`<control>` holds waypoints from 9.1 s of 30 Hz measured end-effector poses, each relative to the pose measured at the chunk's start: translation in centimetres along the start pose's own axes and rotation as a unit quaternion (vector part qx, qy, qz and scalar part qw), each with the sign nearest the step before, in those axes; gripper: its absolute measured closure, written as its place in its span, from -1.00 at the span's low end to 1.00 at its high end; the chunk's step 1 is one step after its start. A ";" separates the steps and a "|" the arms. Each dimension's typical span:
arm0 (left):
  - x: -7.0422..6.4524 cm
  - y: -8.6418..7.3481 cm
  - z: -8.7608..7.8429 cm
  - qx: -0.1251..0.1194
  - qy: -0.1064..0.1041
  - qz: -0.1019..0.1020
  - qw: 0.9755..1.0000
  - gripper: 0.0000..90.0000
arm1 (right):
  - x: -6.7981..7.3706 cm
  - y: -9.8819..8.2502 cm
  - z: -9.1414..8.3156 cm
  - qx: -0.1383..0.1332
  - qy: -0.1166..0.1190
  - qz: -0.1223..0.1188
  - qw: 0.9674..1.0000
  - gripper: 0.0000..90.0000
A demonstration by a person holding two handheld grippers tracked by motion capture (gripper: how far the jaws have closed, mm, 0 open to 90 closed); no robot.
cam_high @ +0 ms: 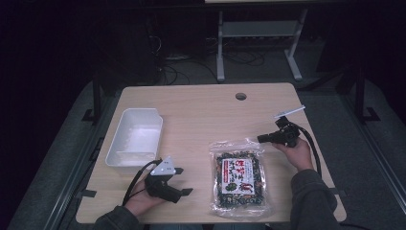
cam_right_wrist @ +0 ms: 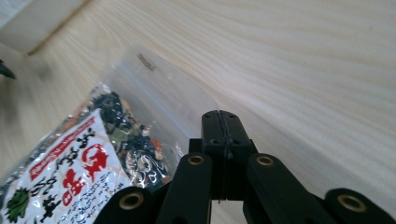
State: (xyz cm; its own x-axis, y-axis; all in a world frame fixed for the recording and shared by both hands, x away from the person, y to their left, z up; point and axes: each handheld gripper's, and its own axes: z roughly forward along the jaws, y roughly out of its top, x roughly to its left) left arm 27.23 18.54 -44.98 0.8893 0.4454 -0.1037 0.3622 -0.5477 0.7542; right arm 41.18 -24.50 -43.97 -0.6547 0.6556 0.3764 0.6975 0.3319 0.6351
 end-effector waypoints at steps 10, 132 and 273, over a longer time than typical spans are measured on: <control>-1.1 1.5 1.9 0.007 -0.028 0.000 1.000 -0.53 | 3.2 0.5 -4.1 -0.076 0.009 -0.036 0.996 0.99; -1.0 1.7 -1.1 -0.018 -0.014 0.065 0.998 -0.15 | 15.7 -0.2 -4.0 -0.199 -0.008 -0.085 0.976 0.67; -0.5 -3.6 -5.6 0.032 0.014 0.077 0.996 -0.44 | 27.5 17.0 19.8 -0.192 -0.053 -0.100 0.975 0.49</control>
State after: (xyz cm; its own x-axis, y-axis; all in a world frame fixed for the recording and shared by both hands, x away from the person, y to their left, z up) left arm 23.94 24.26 -44.08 0.9278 0.3720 0.0293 0.2402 -0.6554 0.7161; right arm 40.83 12.60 -36.14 -0.7184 0.6770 0.1598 0.3854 0.1962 0.9017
